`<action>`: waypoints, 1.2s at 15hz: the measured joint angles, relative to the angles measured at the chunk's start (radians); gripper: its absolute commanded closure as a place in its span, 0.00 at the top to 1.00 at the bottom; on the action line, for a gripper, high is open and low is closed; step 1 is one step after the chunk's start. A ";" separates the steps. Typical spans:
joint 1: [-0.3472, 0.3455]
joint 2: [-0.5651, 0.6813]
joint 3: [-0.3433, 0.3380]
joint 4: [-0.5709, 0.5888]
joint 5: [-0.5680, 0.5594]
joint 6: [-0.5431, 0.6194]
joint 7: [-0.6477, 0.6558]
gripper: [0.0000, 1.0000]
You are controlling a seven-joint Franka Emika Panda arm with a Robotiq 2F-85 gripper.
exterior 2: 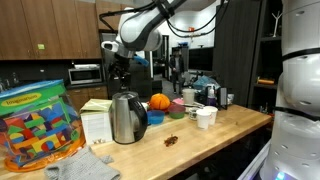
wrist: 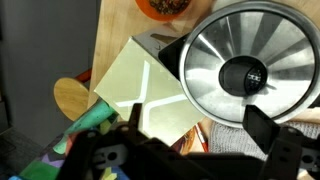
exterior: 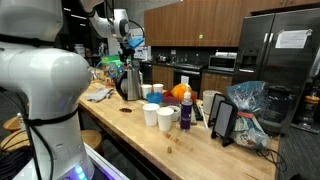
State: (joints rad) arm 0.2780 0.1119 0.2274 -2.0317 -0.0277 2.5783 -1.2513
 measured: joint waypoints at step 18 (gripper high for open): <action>-0.037 -0.004 0.007 -0.018 0.091 0.000 -0.021 1.00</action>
State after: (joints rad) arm 0.2407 0.1081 0.2347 -2.0501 0.0632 2.5780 -1.2721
